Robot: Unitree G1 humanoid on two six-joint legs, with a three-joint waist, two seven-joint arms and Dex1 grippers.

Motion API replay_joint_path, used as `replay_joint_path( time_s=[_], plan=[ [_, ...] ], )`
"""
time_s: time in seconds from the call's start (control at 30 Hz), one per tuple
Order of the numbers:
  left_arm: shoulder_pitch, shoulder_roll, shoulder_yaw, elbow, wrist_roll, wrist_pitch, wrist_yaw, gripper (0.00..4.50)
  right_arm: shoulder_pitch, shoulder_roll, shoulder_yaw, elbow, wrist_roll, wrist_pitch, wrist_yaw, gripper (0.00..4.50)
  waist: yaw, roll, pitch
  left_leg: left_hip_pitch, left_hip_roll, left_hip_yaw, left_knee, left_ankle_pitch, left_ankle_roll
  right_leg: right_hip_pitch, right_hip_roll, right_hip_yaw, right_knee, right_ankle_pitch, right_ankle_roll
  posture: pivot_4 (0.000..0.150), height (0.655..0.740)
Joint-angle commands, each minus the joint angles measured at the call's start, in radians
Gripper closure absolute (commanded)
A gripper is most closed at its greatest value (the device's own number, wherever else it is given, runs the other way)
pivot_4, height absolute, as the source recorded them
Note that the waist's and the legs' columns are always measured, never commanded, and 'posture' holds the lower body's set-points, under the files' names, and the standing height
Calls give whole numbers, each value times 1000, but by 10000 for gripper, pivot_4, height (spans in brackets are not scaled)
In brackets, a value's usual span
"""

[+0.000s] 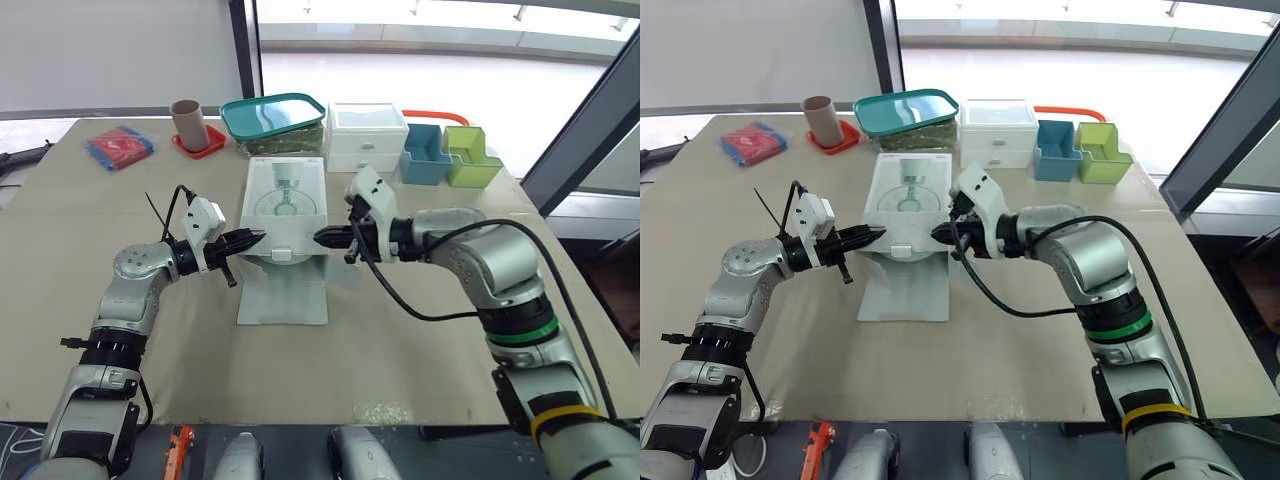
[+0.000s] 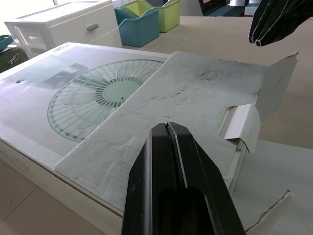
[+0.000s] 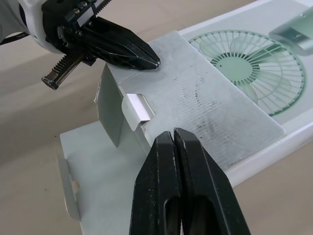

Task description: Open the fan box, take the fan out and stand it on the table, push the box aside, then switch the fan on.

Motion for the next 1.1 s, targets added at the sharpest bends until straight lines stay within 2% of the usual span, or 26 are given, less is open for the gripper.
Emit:
replay_joint_path(
  time_s=[0.03, 0.2, 0.73, 0.87, 1.1],
  plan=[
    [20, 14, -14, 4, 21, 25, -5, 45000, -32, 12, -6, 25, -27, -26, -32, 44612, 0, 0, 0, 0, 0, 0, 0, 0, 0, 0, 0, 0, 0, 0, 0, 1500, 7400],
    [33, 35, -1, -35, 10, 43, -10, 45000, -24, 22, 53, 119, -99, -115, -27, 44612, -2, 0, 0, 0, 0, 0, 0, 0, 0, 0, 0, 0, 0, 0, 0, 1500, 7400],
    [86, 187, 57, -396, -120, 251, -44, 45000, 23, 97, 50, 144, -116, -183, -28, 44612, -5, 0, 0, 0, 1, 0, -1, 0, 0, -1, 1, 0, 0, 0, 0, 1500, 7400],
    [84, 206, 38, -426, -119, 277, -66, 45000, 27, 113, 41, 140, -116, -187, -34, 44612, -5, 0, 0, 0, 2, 0, -1, 0, 0, -1, 2, 0, 0, 0, 0, 1500, 7400],
    [76, 246, -12, -382, -46, 227, -119, 45000, 27, 132, 23, 156, -129, -201, -48, 44612, -5, 0, 0, 0, 2, 0, -1, 0, 0, -1, 2, 0, 0, 0, -1, 1500, 7400]
  ],
)
